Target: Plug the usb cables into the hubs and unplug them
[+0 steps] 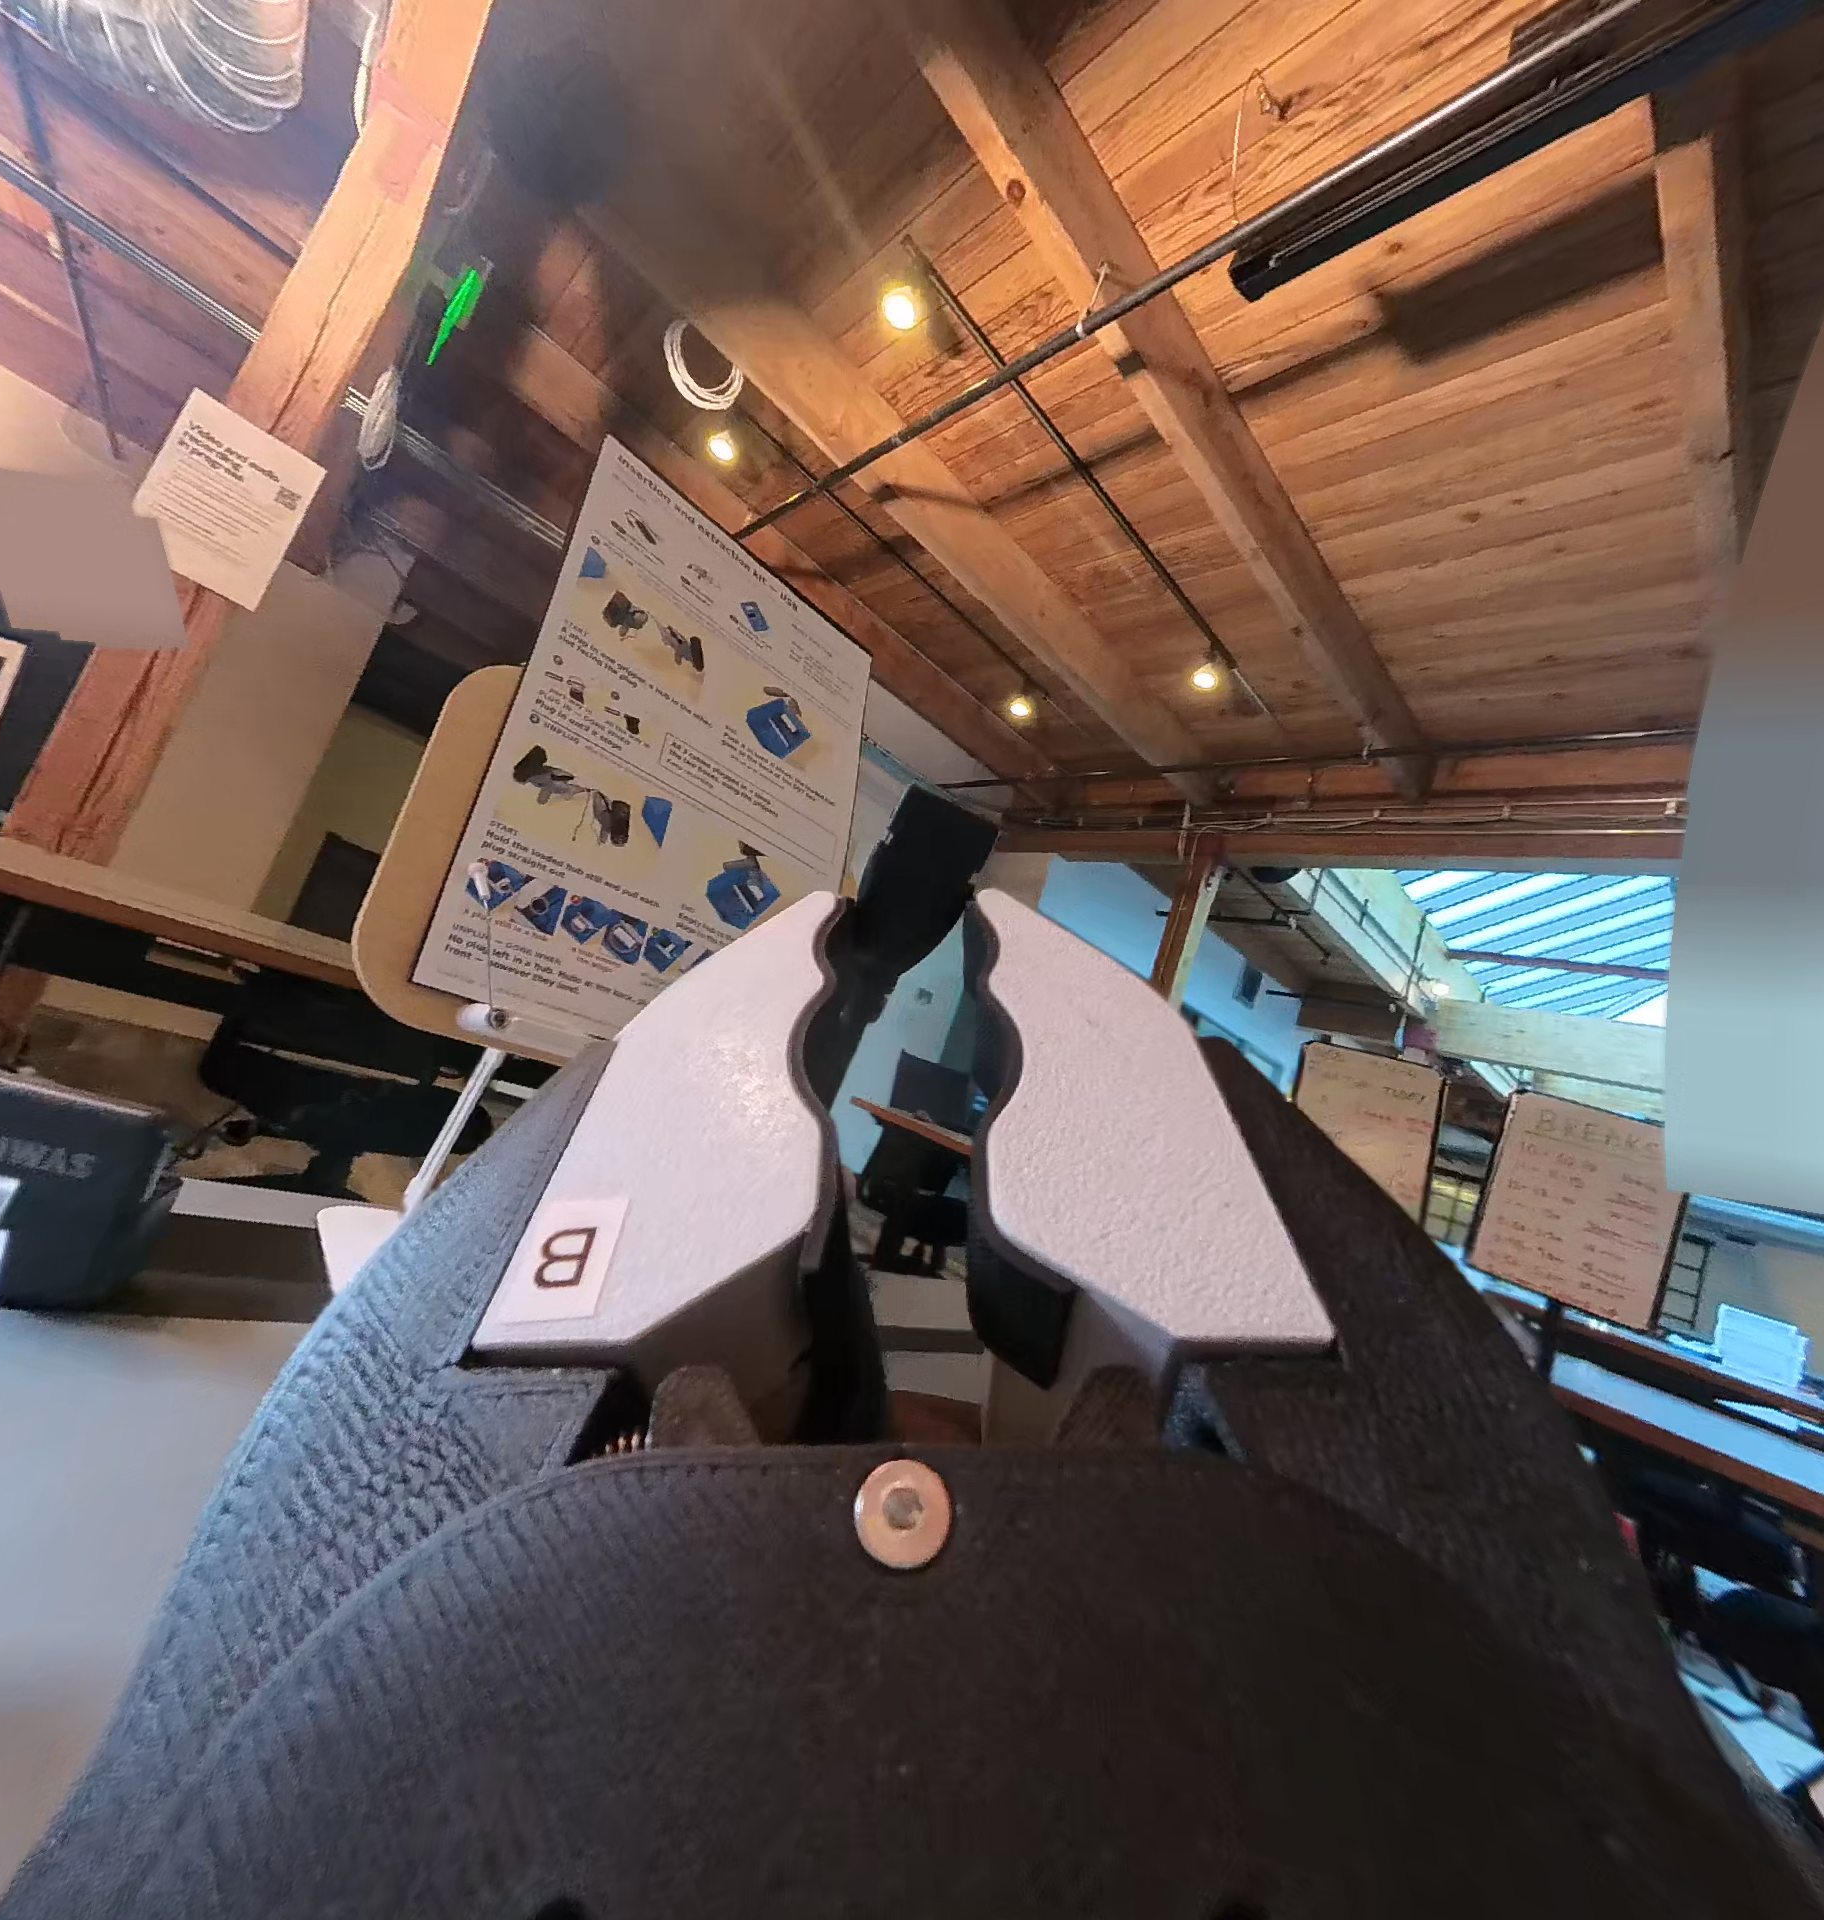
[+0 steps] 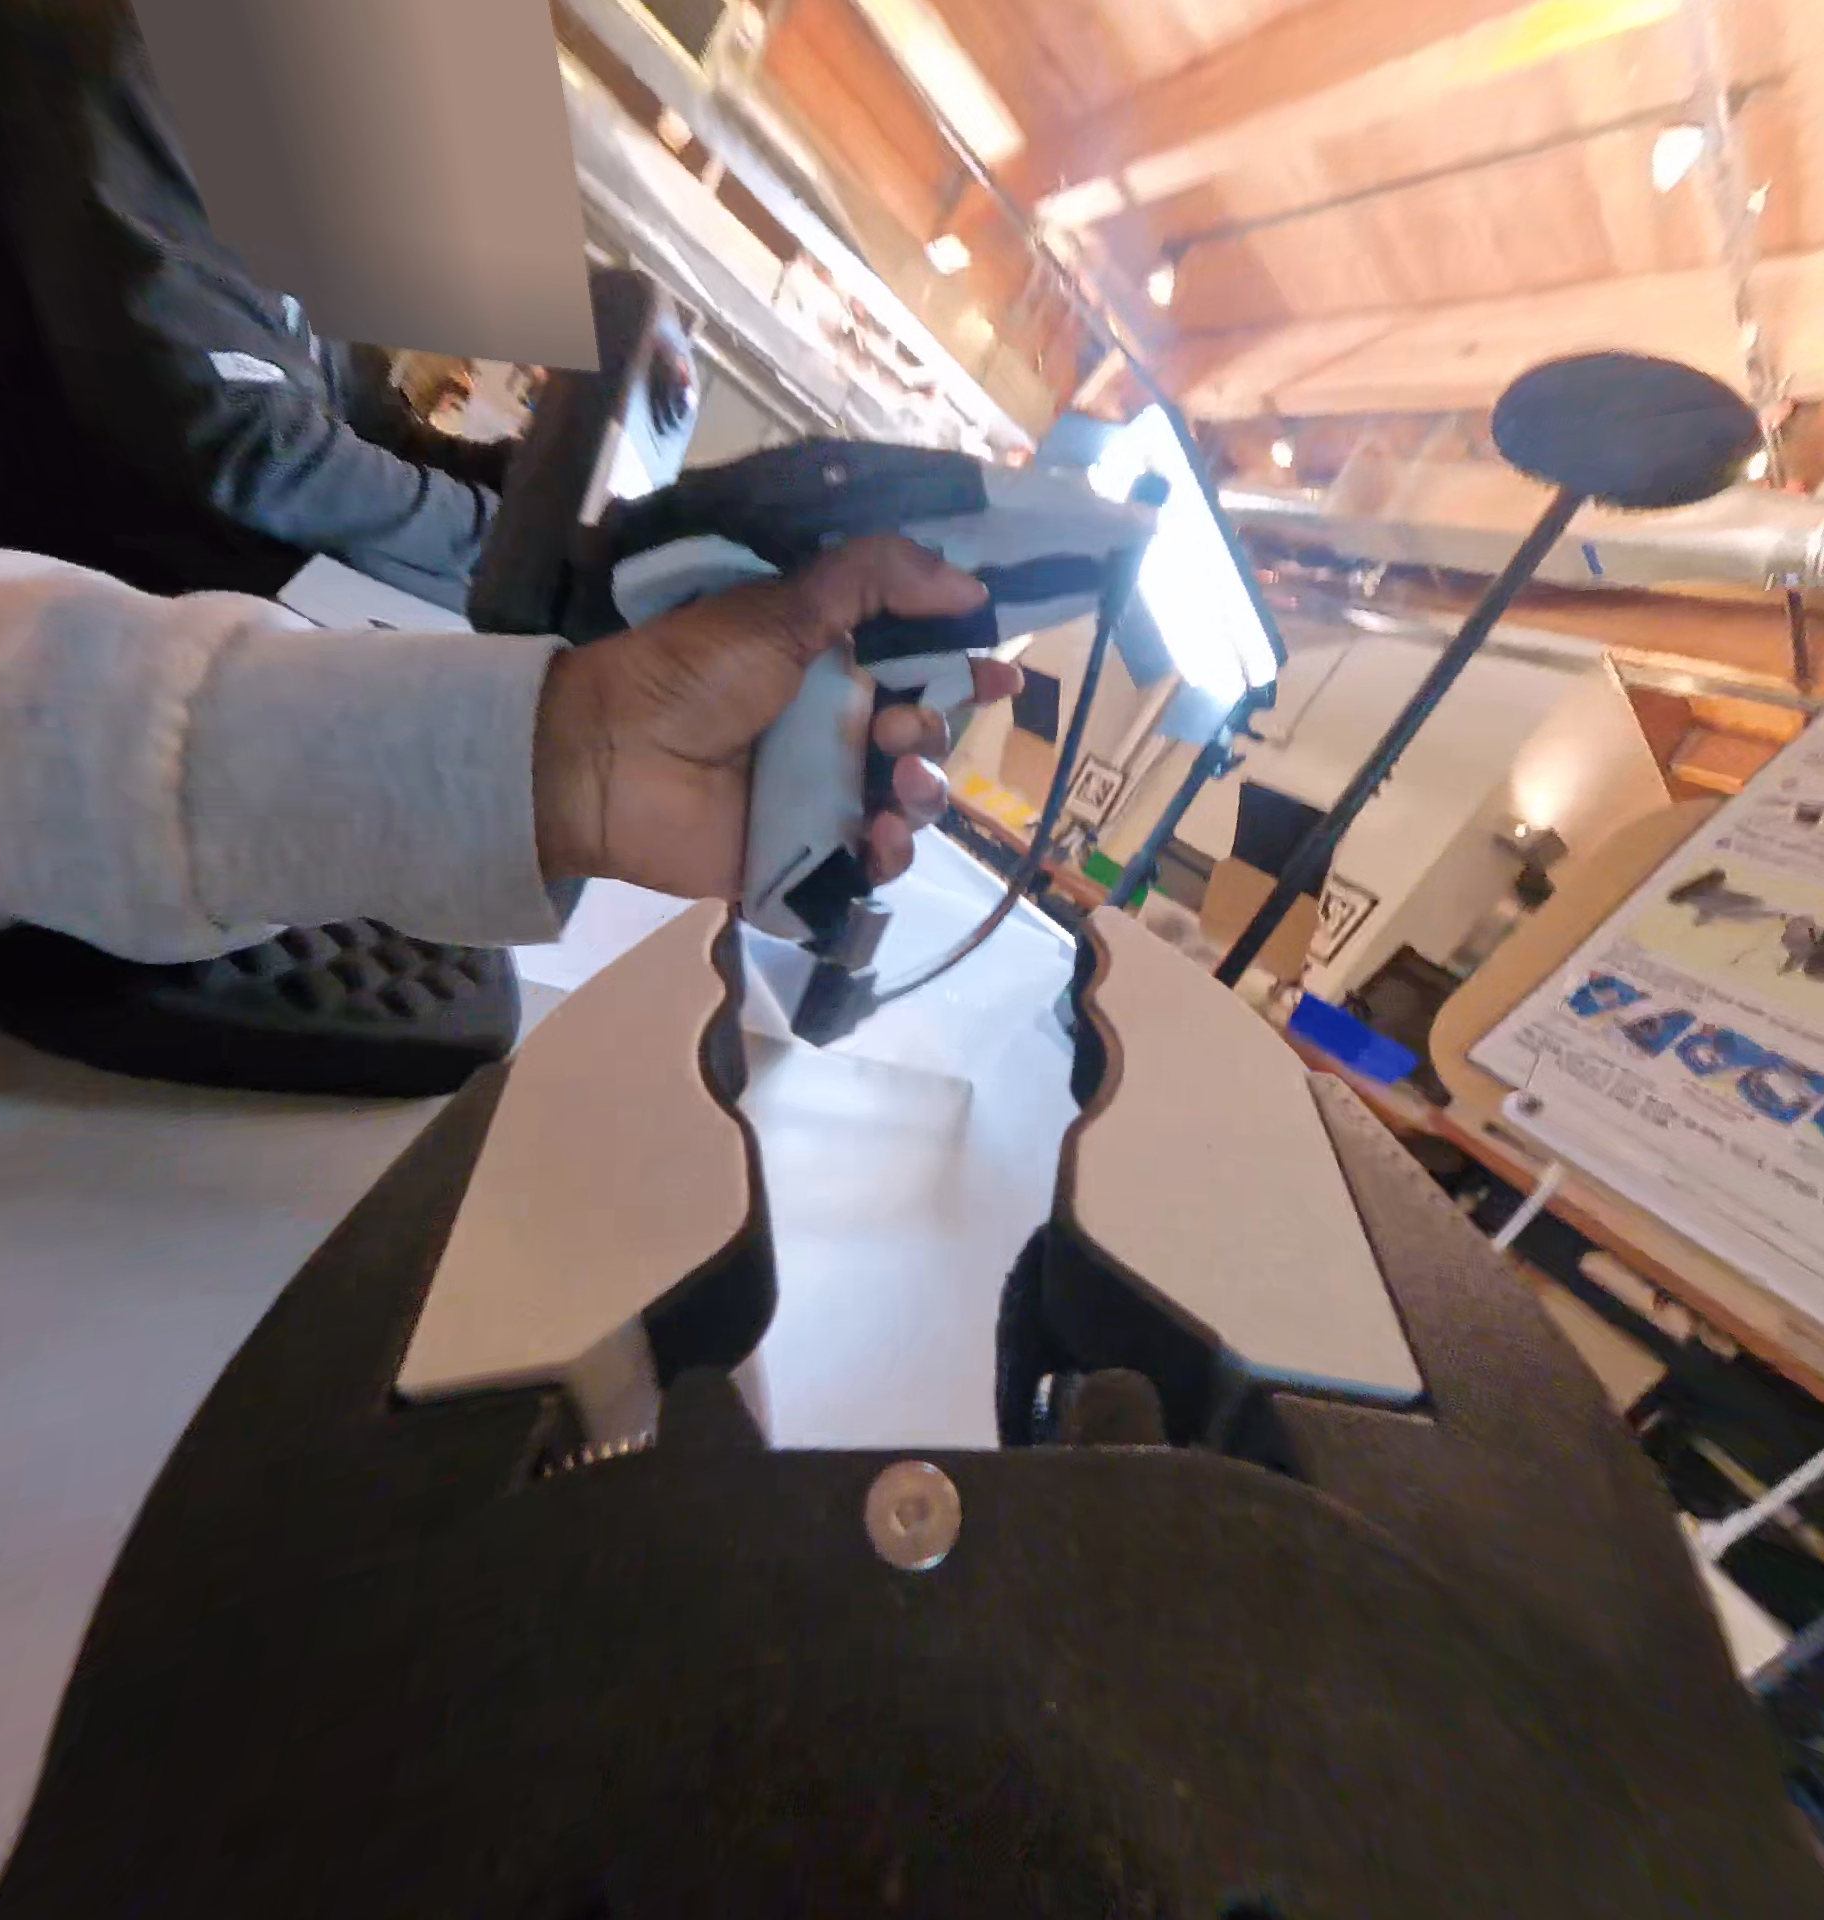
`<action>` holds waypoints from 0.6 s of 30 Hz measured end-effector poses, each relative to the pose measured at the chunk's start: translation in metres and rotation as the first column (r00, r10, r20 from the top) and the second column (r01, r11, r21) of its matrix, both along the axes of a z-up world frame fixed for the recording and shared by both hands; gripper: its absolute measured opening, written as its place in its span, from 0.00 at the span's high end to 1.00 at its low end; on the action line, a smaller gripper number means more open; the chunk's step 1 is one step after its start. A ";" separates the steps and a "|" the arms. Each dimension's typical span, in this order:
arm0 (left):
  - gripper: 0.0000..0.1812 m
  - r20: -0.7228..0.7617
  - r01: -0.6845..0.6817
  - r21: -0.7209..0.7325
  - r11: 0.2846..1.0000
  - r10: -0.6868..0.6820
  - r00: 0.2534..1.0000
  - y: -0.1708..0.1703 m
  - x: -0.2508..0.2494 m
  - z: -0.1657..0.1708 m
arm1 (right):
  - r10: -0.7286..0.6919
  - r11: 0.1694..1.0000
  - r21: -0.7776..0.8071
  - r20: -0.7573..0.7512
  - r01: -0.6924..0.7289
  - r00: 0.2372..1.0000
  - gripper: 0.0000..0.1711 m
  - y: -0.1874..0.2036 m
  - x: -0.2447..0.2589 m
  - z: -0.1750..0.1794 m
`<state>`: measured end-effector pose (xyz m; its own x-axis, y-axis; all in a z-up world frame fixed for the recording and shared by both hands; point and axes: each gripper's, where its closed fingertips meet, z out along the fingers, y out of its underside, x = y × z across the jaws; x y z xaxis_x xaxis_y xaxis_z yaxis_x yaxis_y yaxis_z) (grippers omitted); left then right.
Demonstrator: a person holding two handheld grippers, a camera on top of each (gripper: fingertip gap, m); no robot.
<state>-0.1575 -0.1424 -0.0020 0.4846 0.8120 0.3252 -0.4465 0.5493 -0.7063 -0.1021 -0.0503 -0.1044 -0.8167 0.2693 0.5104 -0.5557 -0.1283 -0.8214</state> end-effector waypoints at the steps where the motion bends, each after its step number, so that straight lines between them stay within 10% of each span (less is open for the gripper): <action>1: 0.89 0.003 -0.007 0.002 1.000 0.007 1.000 0.000 0.000 -0.001 | -0.006 1.000 0.019 0.042 0.005 0.999 0.67 -0.001 -0.004 -0.004; 14: 0.89 -0.027 -0.068 -0.056 0.996 0.066 0.997 0.003 0.004 -0.002 | -0.156 0.977 0.183 0.261 0.110 0.953 0.95 -0.013 -0.030 -0.034; 18: 0.78 -0.017 -0.019 -0.193 0.981 0.016 1.000 0.025 0.000 -0.004 | -0.029 0.997 0.076 0.585 -0.019 0.810 0.95 -0.005 -0.042 -0.026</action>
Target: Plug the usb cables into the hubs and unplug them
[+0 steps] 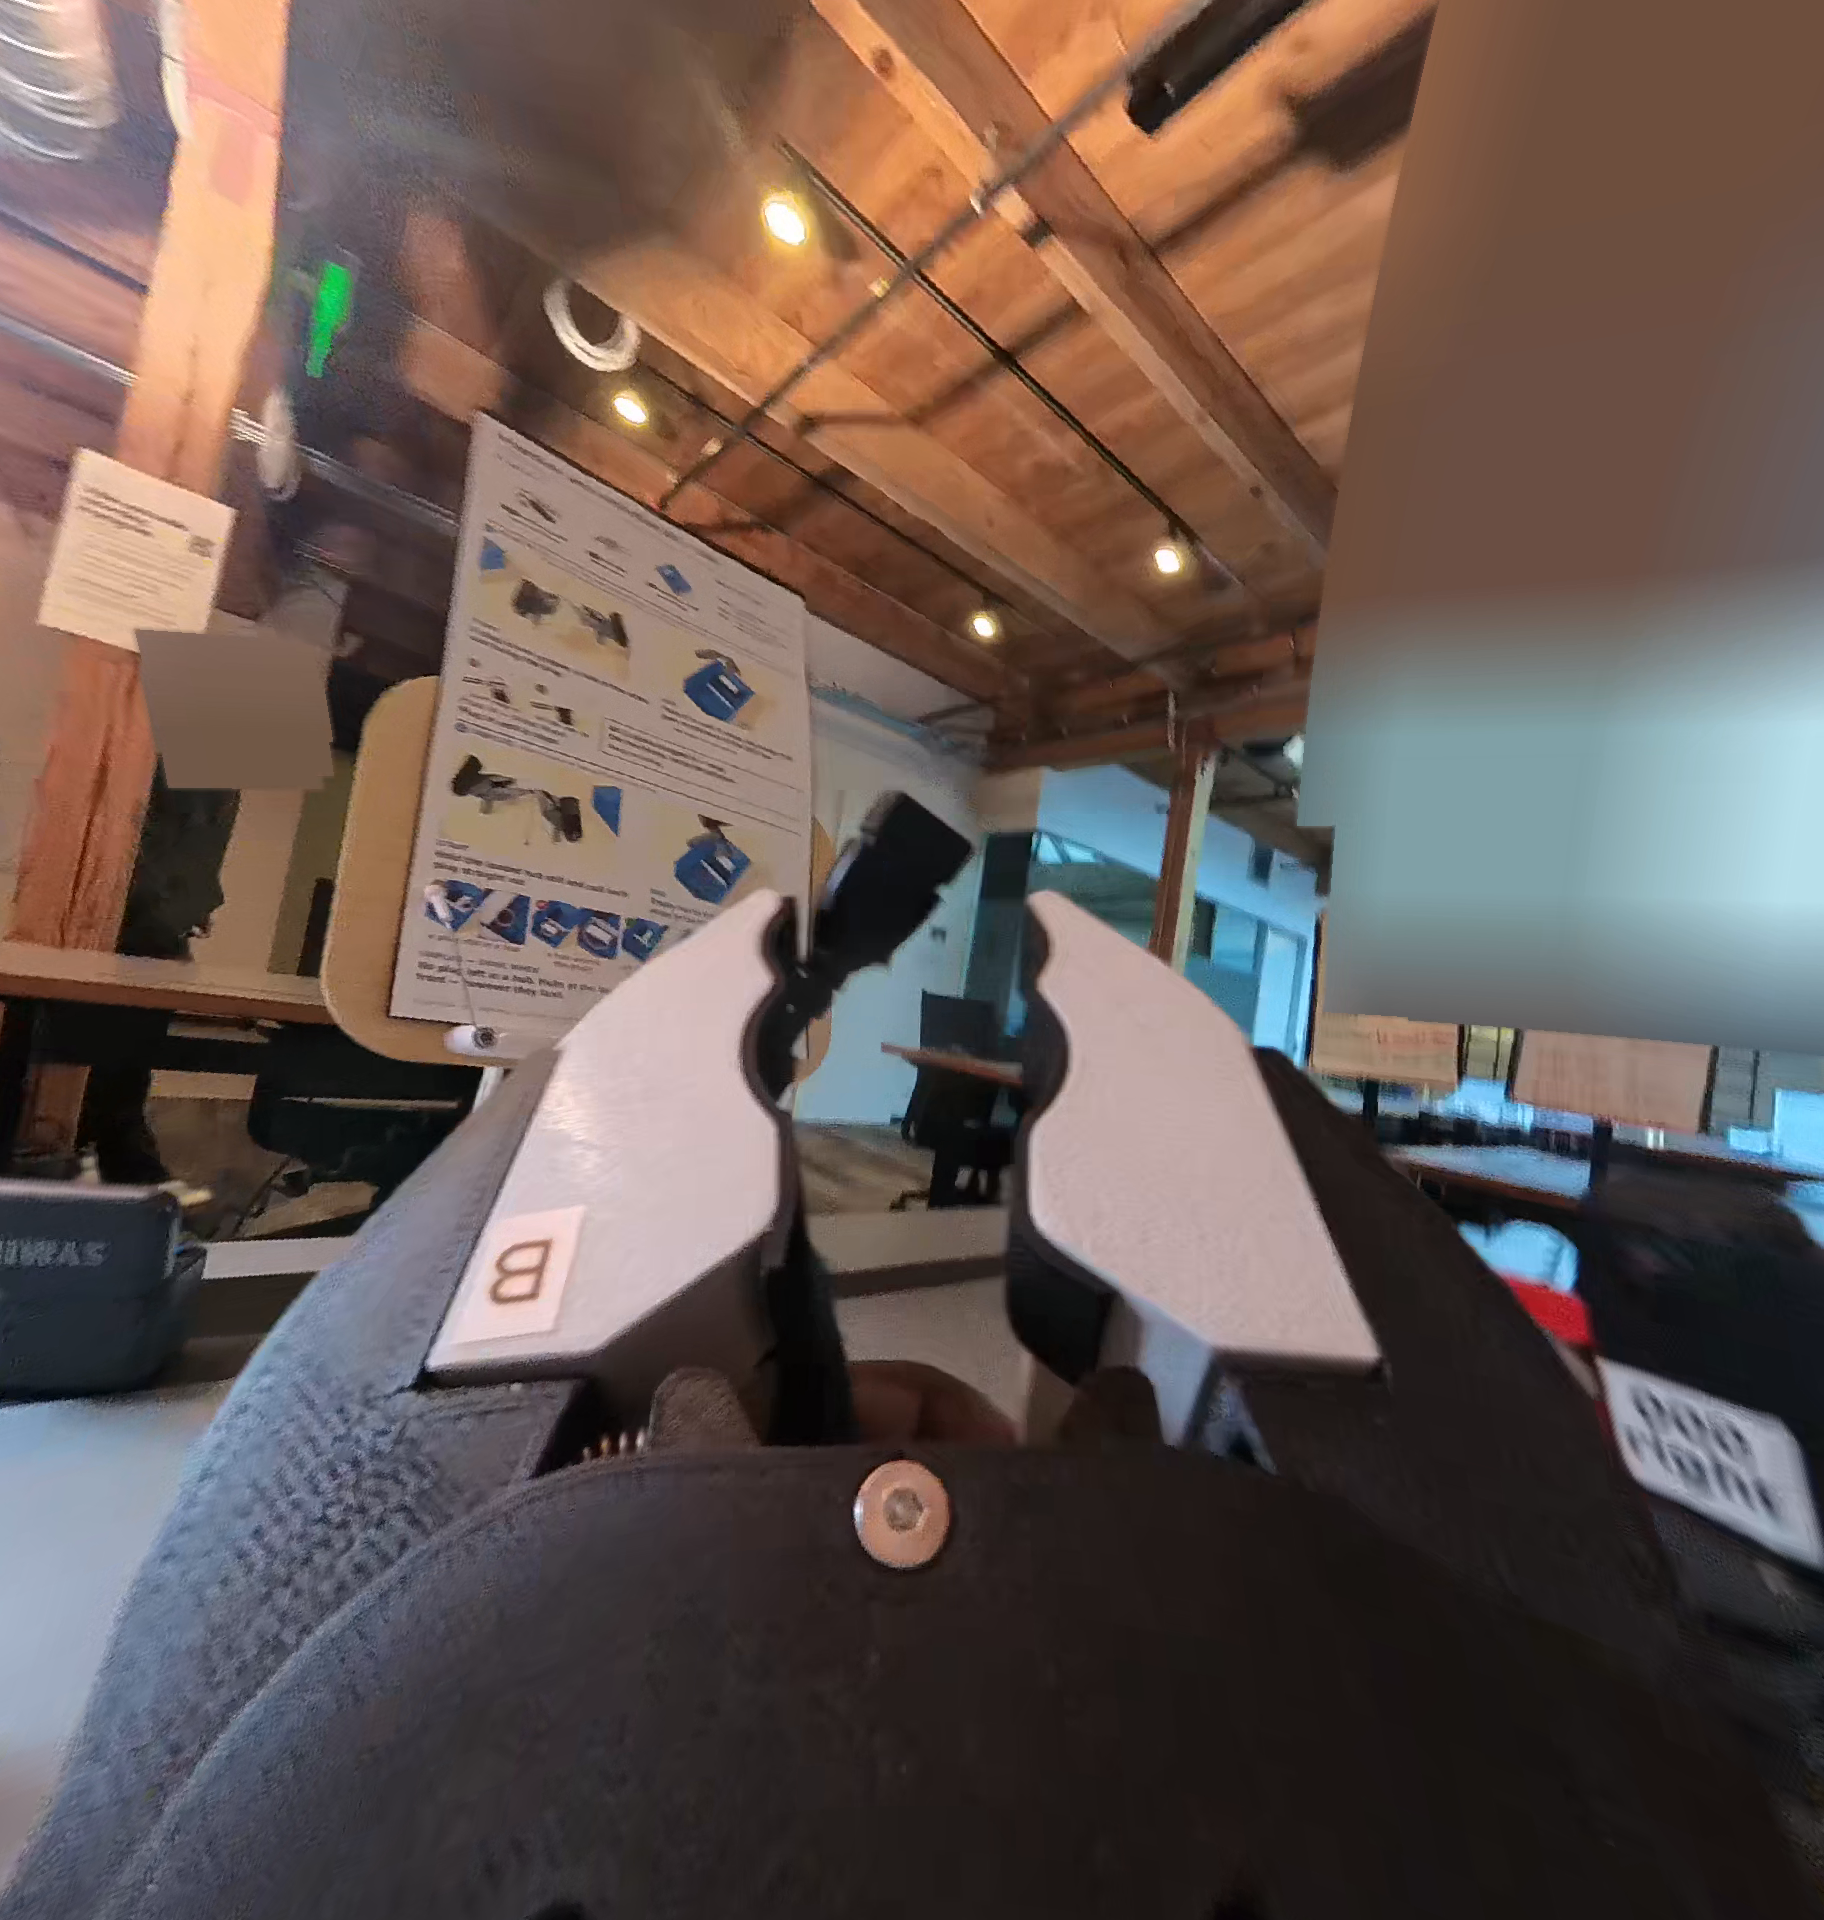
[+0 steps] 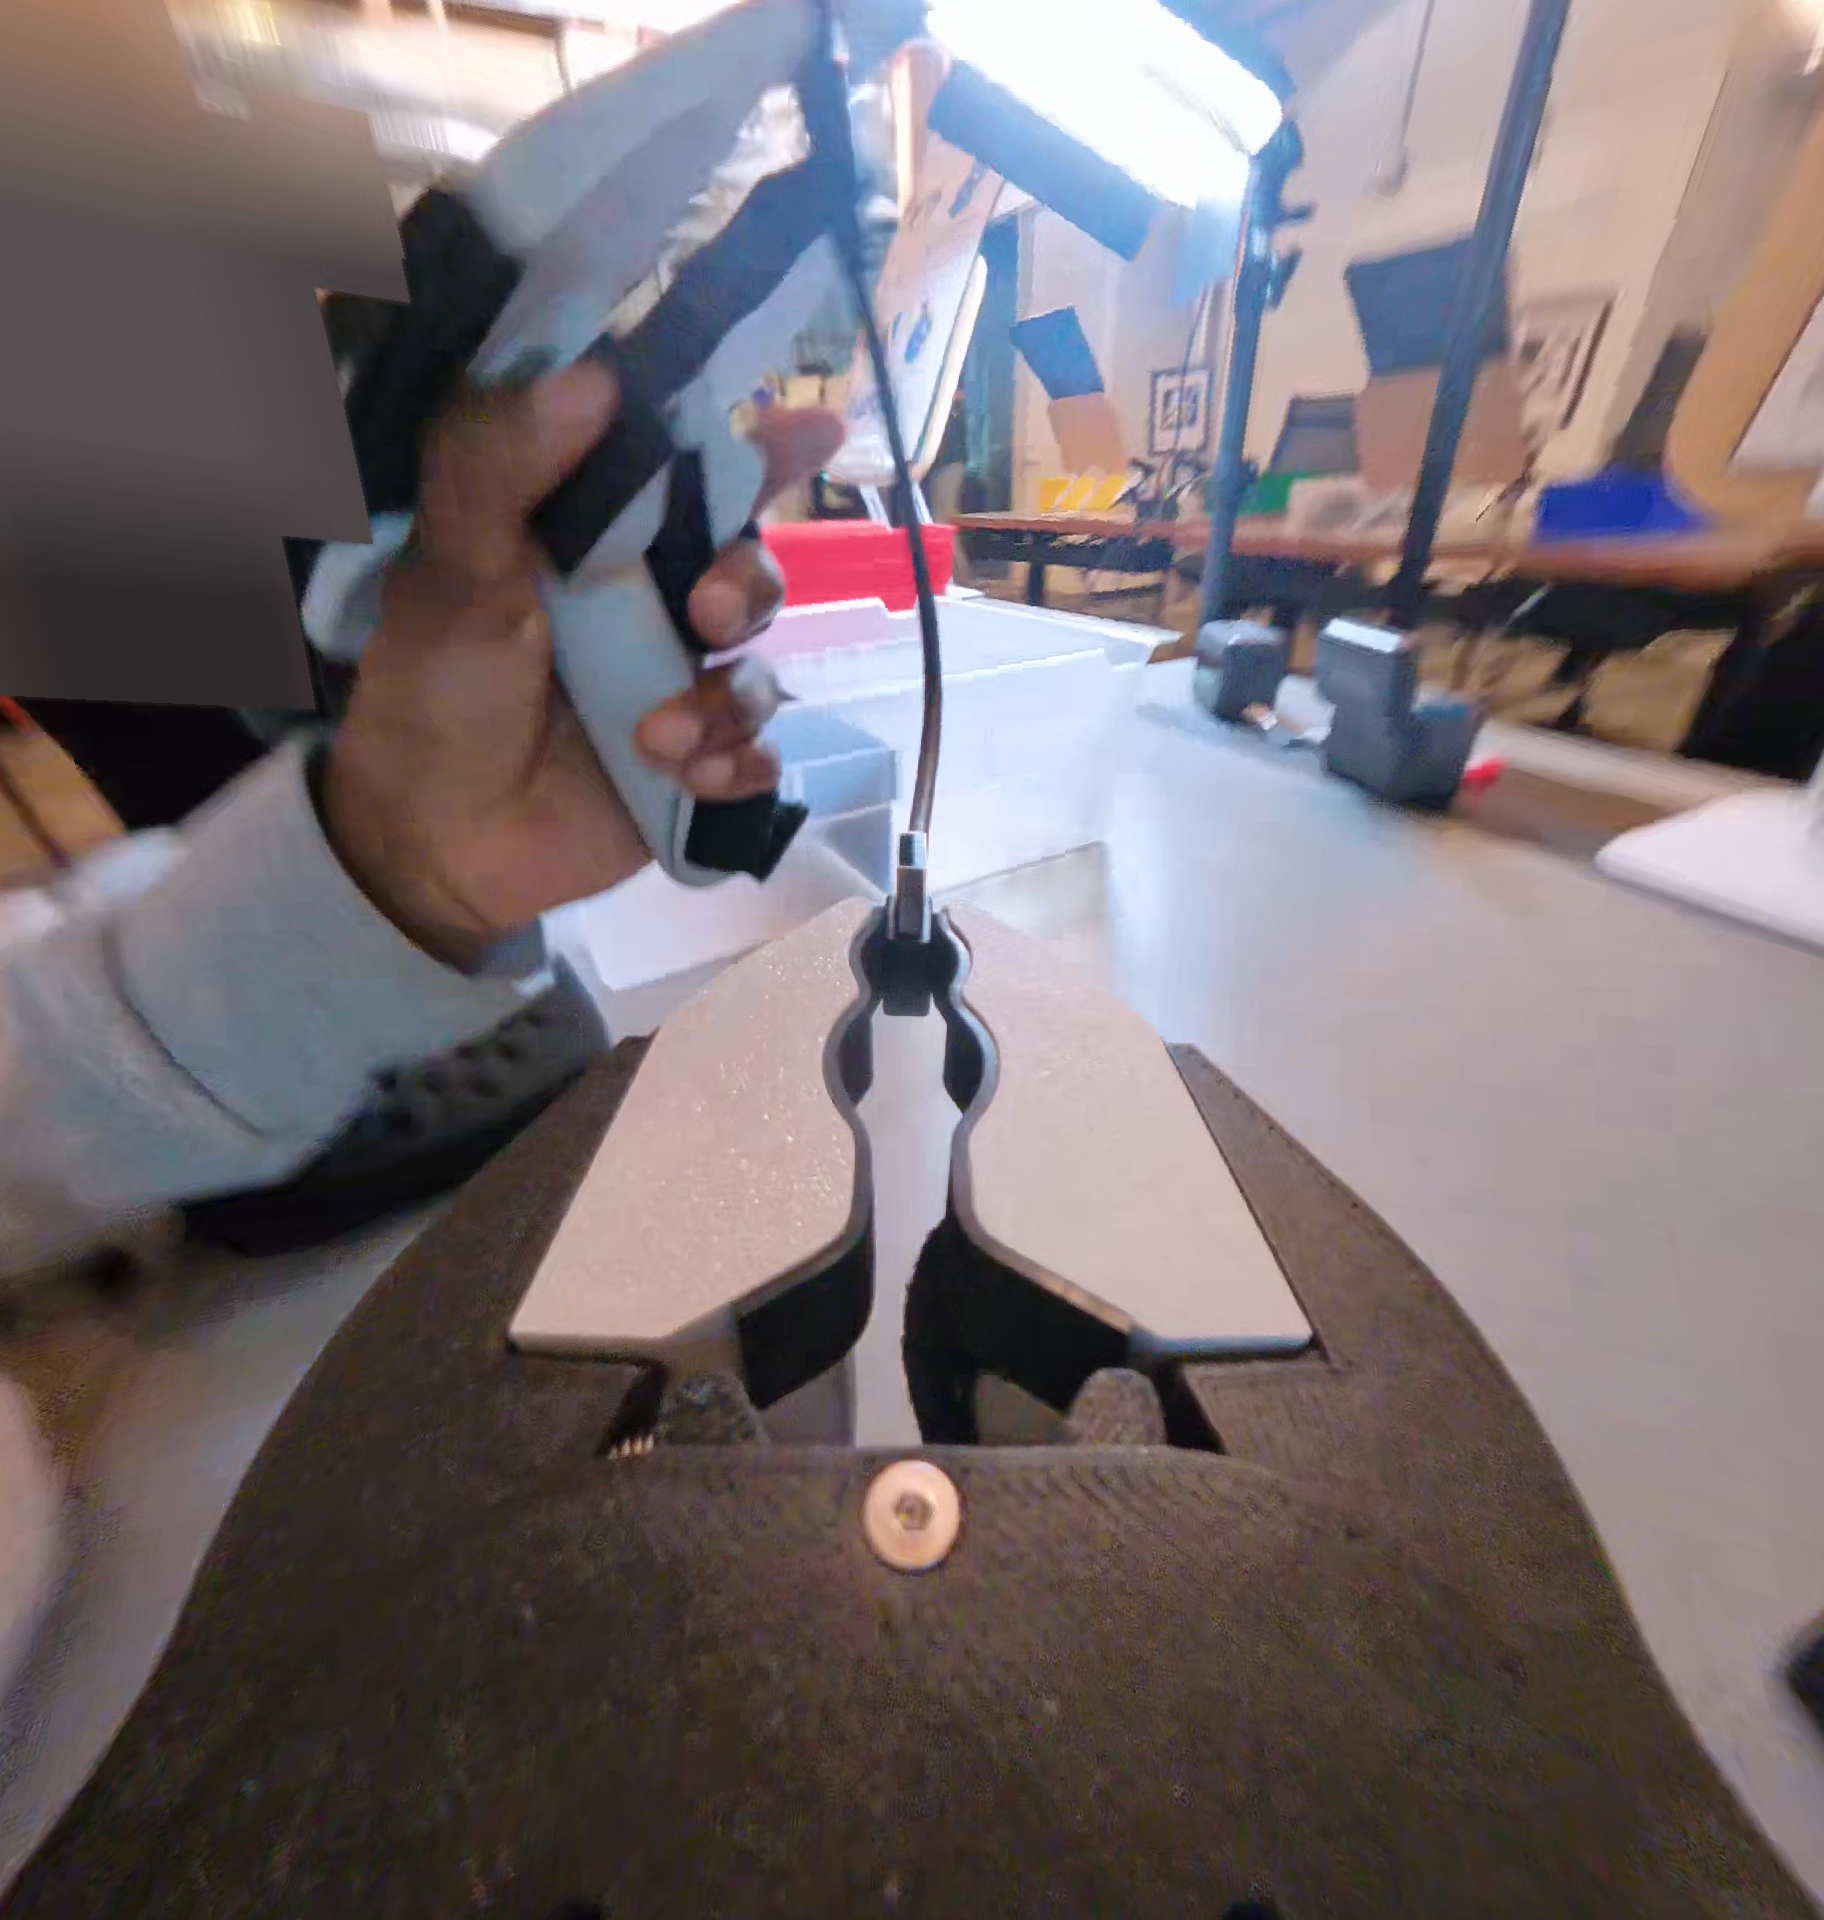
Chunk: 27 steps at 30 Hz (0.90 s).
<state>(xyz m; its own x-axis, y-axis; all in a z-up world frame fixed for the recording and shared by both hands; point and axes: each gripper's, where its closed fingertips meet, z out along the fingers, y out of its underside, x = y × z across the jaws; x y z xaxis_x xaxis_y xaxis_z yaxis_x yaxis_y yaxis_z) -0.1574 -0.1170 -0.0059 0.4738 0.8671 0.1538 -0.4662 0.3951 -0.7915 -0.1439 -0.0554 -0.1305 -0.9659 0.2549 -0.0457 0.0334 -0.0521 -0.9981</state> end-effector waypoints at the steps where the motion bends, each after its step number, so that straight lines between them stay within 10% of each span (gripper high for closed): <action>1: 0.71 0.012 -0.005 -0.056 0.998 0.006 1.000 0.006 -0.002 -0.002 | 0.044 0.998 -0.057 0.120 -0.038 0.992 0.95 0.003 -0.003 0.003; 5: 0.58 -0.012 -0.072 -0.318 0.945 0.072 0.997 0.027 -0.002 -0.011 | 0.221 0.952 -0.292 0.443 -0.093 0.869 0.95 0.016 -0.017 0.017; 9: 0.67 -0.011 -0.083 -0.425 0.901 0.086 0.996 0.039 0.002 -0.020 | 0.370 0.873 -0.479 0.529 -0.092 0.764 0.95 0.028 -0.022 0.033; 12: 0.71 0.300 0.252 -0.154 0.956 -0.198 0.933 0.050 -0.012 -0.041 | 0.394 0.841 -0.534 0.492 -0.088 0.777 0.95 0.035 -0.023 0.040; 17: 0.78 0.396 0.575 0.368 0.731 -0.682 0.614 0.072 -0.013 -0.064 | 0.387 0.814 -0.569 0.375 -0.121 0.843 0.95 0.039 -0.016 0.053; 20: 0.88 0.405 0.675 0.334 0.658 -0.747 0.527 0.095 0.000 -0.067 | 0.388 0.808 -0.574 0.350 -0.133 0.853 0.95 0.039 -0.013 0.055; 27: 0.97 0.376 0.687 0.238 0.687 -0.717 0.587 0.099 0.007 -0.064 | 0.385 0.812 -0.559 0.295 -0.169 0.875 0.95 0.036 -0.005 0.058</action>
